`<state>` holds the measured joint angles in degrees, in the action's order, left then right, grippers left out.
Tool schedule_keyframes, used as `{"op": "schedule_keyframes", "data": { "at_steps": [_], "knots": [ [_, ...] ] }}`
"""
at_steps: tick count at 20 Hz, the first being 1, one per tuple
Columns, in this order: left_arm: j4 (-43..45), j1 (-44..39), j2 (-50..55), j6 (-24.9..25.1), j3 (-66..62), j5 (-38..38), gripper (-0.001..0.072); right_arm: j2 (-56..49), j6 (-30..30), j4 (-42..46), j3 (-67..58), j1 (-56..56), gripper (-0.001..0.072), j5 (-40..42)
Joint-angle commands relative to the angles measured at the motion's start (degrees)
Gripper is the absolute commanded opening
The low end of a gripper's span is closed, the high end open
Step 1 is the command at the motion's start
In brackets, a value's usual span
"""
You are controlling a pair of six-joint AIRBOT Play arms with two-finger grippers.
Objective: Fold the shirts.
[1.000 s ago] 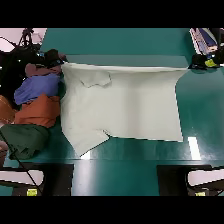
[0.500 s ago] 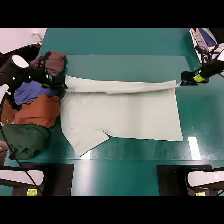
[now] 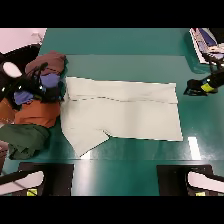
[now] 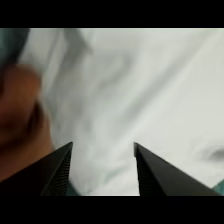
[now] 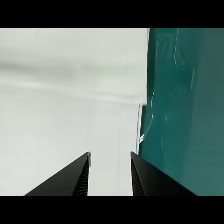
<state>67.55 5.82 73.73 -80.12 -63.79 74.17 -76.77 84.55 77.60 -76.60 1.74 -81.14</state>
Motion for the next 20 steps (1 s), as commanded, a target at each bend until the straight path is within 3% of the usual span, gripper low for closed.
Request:
{"op": "schedule_keyframes", "data": {
  "at_steps": [1,7,17,19,20],
  "knots": [
    [2.27,-0.02,-13.16,-3.1,15.32,3.13,0.0466,9.4,0.04,-0.11,8.37,2.51,0.0306,-0.85],
    [-5.03,-0.02,-25.03,-5.4,36.7,-0.59,0.0466,16.09,0.0,-0.11,15.06,4.63,0.0306,1.16],
    [-14.91,-0.02,-24.85,-3.23,44.09,-16.96,0.0462,17.84,-0.22,-0.09,15.78,4.66,0.0306,1.66],
    [-15.72,-0.02,-24.87,-3.23,44.06,-18.1,0.0094,17.86,-0.22,-0.09,15.78,4.66,0.0306,1.46],
    [-15.96,-0.02,-24.85,-3.21,43.95,-18.47,0.0027,17.86,-0.31,0.0,15.78,4.66,0.0306,0.96]
  ]
}}
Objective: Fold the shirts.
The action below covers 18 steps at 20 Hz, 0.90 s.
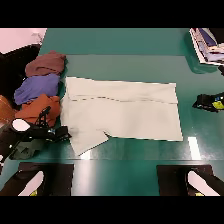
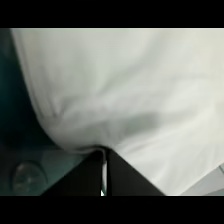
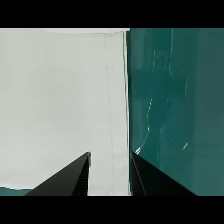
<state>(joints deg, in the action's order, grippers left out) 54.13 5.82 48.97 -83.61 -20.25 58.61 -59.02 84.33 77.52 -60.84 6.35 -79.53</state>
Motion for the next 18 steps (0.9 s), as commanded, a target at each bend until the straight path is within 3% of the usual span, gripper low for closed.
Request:
{"op": "schedule_keyframes", "data": {
  "at_steps": [1,5,6,7,9,10,11,16,18],
  "knots": [
    [-2.58,-0.02,-0.11,0.28,0.09,-2.6,0.0026,0.09,-1.29,0.24,0.04,0.07,0.0306,-1.66],
    [-2.47,-0.02,-0.11,1.66,-3.45,2.05,0.0024,0.28,-2.58,1.73,5.27,5.14,0.0306,-6.47],
    [-2.49,-0.02,-0.11,2.47,-4.33,2.89,0.0024,0.37,-2.99,1.57,8.7,8.02,0.0357,-6.64],
    [-2.49,-0.02,-0.11,3.15,-5.16,3.32,0.0024,0.33,-3.1,1.51,12.07,10.64,0.0482,-6.49],
    [-2.47,-0.02,-0.11,3.15,-6.43,3.28,0.0025,-0.66,-3.74,-0.35,18.67,15.02,0.0498,-5.86],
    [-2.47,-0.02,-0.11,3.21,-6.88,3.08,0.0024,-1.7,-4.63,-3.21,21.24,16.52,0.0494,-5.66],
    [-2.49,-0.02,-0.11,3.26,-7.04,2.82,0.0025,-2.89,-5.99,-6.58,23.74,17.51,0.0443,-4.85],
    [-1.77,-0.02,-0.11,3.13,-7.02,2.05,0.0024,-8.2,-8.55,-16.13,27.74,17.18,0.0419,1.31],
    [-1.55,-0.02,-0.11,3.1,-7.02,2.08,0.0024,-8.72,-9.05,-16.02,27.67,15.56,0.0259,1.38]
  ]
}}
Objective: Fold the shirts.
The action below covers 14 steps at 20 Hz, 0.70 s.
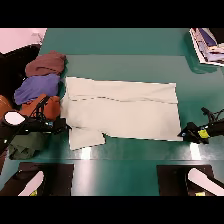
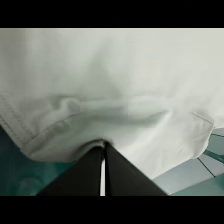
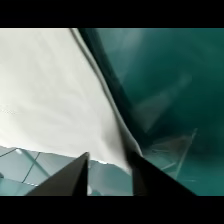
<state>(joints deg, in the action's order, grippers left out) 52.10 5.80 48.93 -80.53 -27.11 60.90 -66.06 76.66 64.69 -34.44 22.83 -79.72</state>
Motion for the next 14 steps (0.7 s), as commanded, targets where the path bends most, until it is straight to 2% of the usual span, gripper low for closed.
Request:
{"op": "schedule_keyframes", "data": {
  "at_steps": [1,3,5,8,12,14],
  "knots": [
    [1.53,0.0,-0.07,-0.04,-0.31,-0.09,0.0024,-1.62,-1.86,-3.08,1.27,-2.19,0.0177,1.6],
    [5.07,0.0,-0.09,-0.63,-2.32,2.71,0.0023,-1.25,-3.34,-2.78,1.27,-4.57,0.0019,1.31],
    [9.55,0.0,-1.2,-1.38,-5.35,7.63,0.0022,1.2,-3.3,0.63,1.25,-6.62,0.0018,0.63],
    [14.38,0.0,-8.5,-4.9,-7.21,13.09,0.0022,8.35,-3.23,7.28,1.25,-7.5,0.0019,-4.59],
    [11.91,0.0,-17.73,-8.17,-8.52,24.41,0.0022,20.65,-2.51,11.52,0.48,-4.87,0.0018,-11.41],
    [10.67,0.0,-17.75,-8.15,-12.37,24.52,0.0022,23.56,-1.07,11.08,-2.4,-4.61,0.0017,-11.26]
  ]
}}
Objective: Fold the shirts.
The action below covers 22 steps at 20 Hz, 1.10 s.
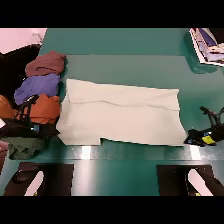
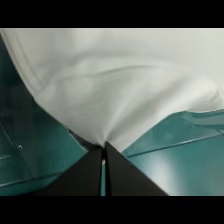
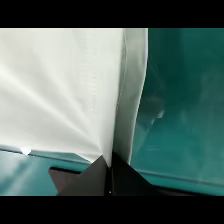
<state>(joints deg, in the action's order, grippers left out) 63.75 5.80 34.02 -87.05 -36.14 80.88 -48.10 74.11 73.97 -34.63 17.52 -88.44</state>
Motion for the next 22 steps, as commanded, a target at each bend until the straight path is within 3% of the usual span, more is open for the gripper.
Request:
{"op": "schedule_keyframes", "data": {
  "at_steps": [1,5,11,14,18,19,20,22],
  "knots": [
    [-0.92,0.0,-2.25,-1.55,-5.18,3.3,0.0022,5.6,1.6,0.61,-4.24,-0.04,0.0017,-1.55],
    [-1.31,0.0,6.54,1.73,-10.21,-5.77,0.0022,-3.91,2.62,0.37,-13.75,-7.32,0.0017,3.54],
    [-8.02,0.0,32.06,8.74,-21.92,-18.93,0.0024,-24.63,4.52,-0.98,-29.46,-12.92,0.0018,9.44],
    [-13.07,0.0,44.37,12.74,-29.53,-21.09,0.0025,-32.35,4.92,-1.01,-36.26,-13.62,0.0018,11.02],
    [-14.95,0.0,53.42,14.01,-37.03,-21.75,0.0029,-40.09,5.68,-1.55,-44.37,-13.2,0.0035,10.69],
    [-14.93,0.0,53.83,13.99,-37.68,-22.45,0.0117,-41.4,5.66,-3.61,-45.86,-13.11,0.0174,10.75],
    [-15.04,0.0,53.79,13.46,-37.94,-23.65,0.039,-42.4,5.55,-5.77,-47.17,-12.37,0.0288,10.95],
    [-15.17,0.0,53.77,13.38,-39.41,-22.93,0.0427,-43.28,5.27,-9.7,-48.57,-10.8,0.0358,10.91]
  ]
}}
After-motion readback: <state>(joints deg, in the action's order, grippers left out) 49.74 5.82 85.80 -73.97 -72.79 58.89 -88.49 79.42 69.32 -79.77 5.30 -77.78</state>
